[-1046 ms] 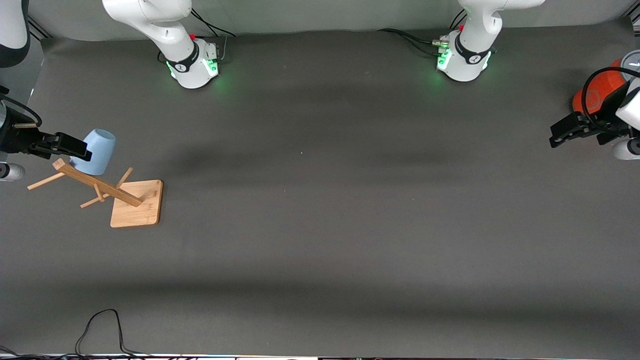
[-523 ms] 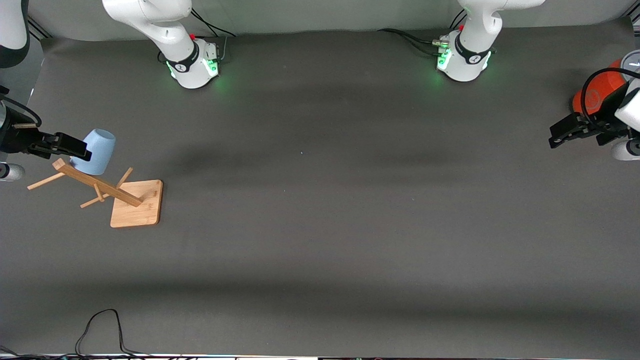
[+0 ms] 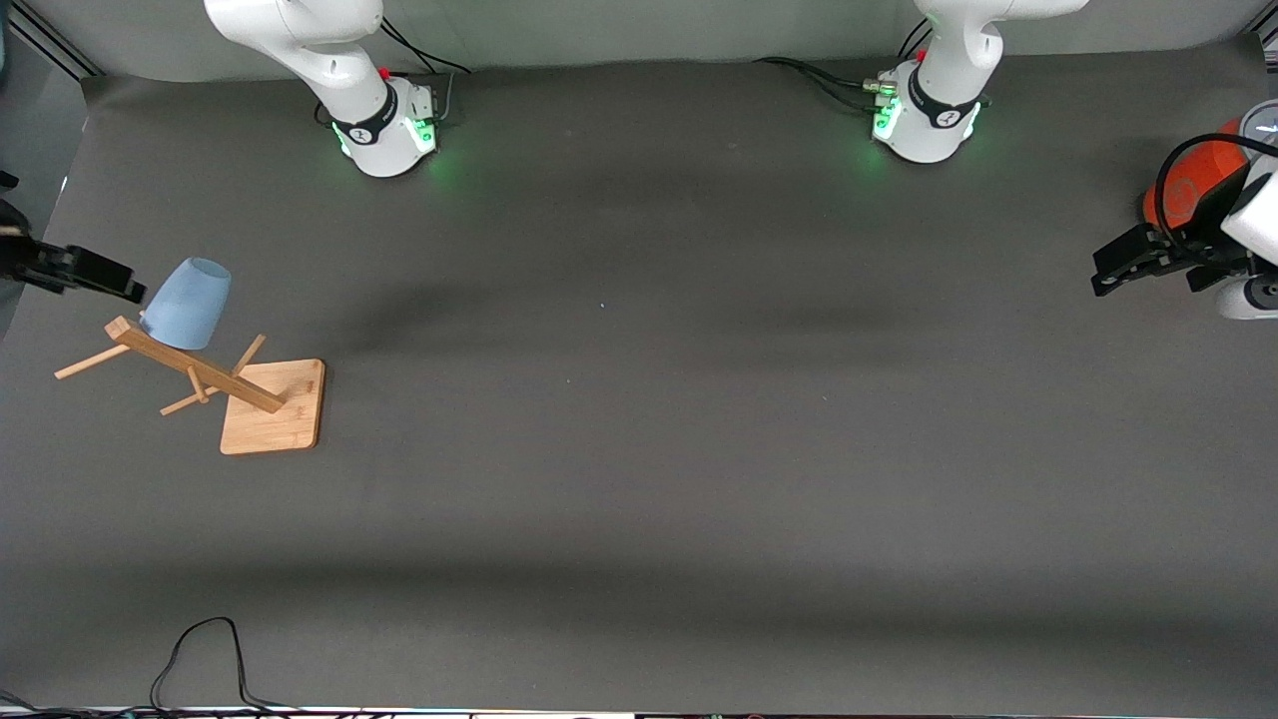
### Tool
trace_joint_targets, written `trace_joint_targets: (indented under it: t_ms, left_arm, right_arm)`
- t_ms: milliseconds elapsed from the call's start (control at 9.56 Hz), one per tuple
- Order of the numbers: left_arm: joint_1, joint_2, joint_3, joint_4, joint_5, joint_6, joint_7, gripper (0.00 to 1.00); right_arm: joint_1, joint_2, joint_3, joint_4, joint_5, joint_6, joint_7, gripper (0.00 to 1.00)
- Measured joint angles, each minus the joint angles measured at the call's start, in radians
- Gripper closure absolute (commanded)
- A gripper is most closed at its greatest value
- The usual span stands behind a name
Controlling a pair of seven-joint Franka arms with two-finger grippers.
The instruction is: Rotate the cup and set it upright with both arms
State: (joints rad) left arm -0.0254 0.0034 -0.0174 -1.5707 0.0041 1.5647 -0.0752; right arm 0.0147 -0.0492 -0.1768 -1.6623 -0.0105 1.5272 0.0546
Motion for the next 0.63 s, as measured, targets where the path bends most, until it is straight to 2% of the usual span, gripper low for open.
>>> trace_joint_targets:
  t_ms: [314, 627]
  left_arm:
    - [0.001, 0.000, 0.002, 0.000, 0.000, 0.002, 0.000, 0.00]
    - [0.002, 0.000, 0.002, 0.000, 0.000, 0.003, 0.000, 0.00]
  right_arm:
    - [0.001, -0.054, -0.027, -0.068, 0.000, -0.001, 0.065, 0.00]
    - [0.017, -0.055, -0.025, -0.088, 0.000, -0.001, 0.412, 0.00]
